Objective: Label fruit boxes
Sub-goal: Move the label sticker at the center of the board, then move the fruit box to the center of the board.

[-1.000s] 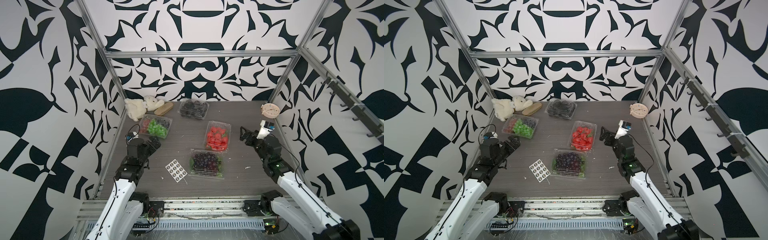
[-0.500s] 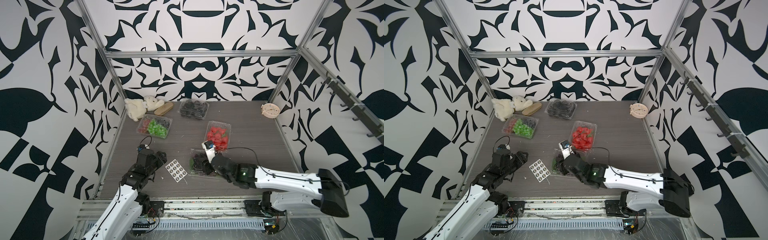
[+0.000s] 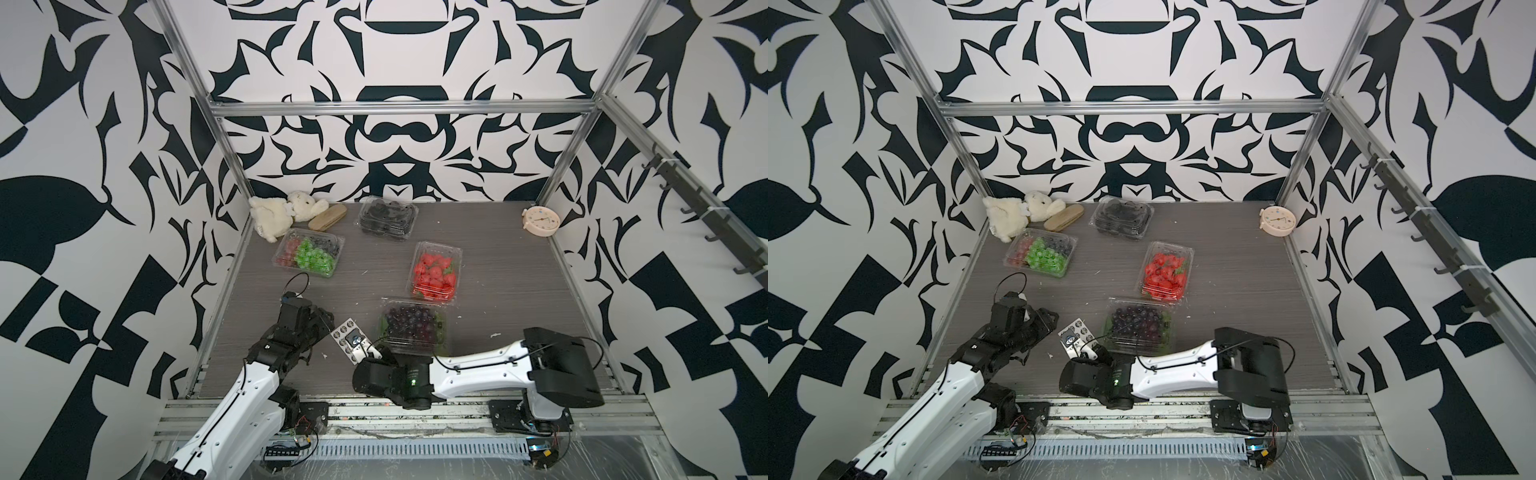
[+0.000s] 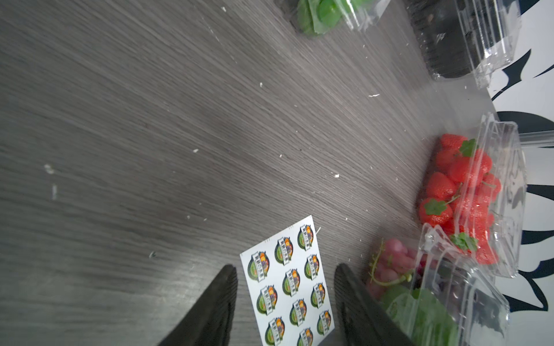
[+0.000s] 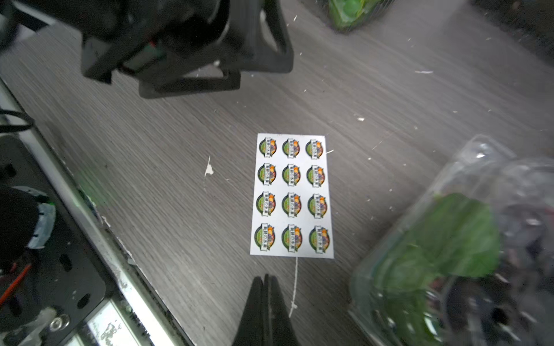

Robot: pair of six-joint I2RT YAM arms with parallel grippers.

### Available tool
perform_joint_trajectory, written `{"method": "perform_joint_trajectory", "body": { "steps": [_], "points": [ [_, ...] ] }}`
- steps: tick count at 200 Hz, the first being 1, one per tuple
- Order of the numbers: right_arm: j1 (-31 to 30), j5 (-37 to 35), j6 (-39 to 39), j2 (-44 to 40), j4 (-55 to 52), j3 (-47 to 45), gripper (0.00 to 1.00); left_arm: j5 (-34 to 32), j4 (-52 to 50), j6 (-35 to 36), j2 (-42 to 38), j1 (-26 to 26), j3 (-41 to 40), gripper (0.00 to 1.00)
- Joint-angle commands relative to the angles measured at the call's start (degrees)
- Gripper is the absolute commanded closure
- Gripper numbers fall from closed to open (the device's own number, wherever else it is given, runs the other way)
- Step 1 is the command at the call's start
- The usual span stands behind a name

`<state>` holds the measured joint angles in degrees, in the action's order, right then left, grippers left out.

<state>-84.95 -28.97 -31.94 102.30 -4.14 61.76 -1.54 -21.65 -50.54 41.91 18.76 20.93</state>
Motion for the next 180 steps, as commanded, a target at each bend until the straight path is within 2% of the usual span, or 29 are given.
{"method": "perform_joint_trajectory", "body": {
  "steps": [1, 44, 75, 98, 106, 116, 124, 180],
  "points": [
    [-0.04, 0.14, -2.74, 2.9, -2.45, 3.8, 1.0, 1.4, 1.4, 1.32, 0.94, 0.11, -1.07, 0.44],
    [1.31, -4.09, -4.31, 4.81, -6.8, 3.88, 1.0, 3.89, 3.99, 1.77, 5.35, 0.13, -0.76, 0.44],
    [5.12, 0.33, -4.62, 3.2, -4.41, -0.65, 1.0, 6.16, 7.32, 1.3, 9.54, 0.09, -0.72, 0.44],
    [5.44, 3.48, -3.82, 3.39, -1.52, -2.18, 1.0, 6.63, 9.05, 1.34, 13.46, 0.08, 0.44, 0.48],
    [5.49, 3.94, -4.0, 3.96, -1.62, -2.0, 1.0, 6.69, 9.13, 1.64, 15.08, 0.06, 1.12, 0.53],
    [5.49, 4.73, -4.22, 4.88, -1.39, -1.83, 1.0, 6.81, 8.98, 2.02, 17.13, 0.04, 2.09, 0.68],
    [5.49, 5.11, -4.56, 5.76, -1.39, -1.57, 1.0, 6.74, 8.31, 2.28, 18.58, 0.1, 2.94, 0.74],
    [5.96, 5.83, -4.87, 9.96, -0.74, 0.78, 1.0, 5.32, 4.55, 2.57, 21.44, 0.05, 3.6, 0.7]
  ]
}}
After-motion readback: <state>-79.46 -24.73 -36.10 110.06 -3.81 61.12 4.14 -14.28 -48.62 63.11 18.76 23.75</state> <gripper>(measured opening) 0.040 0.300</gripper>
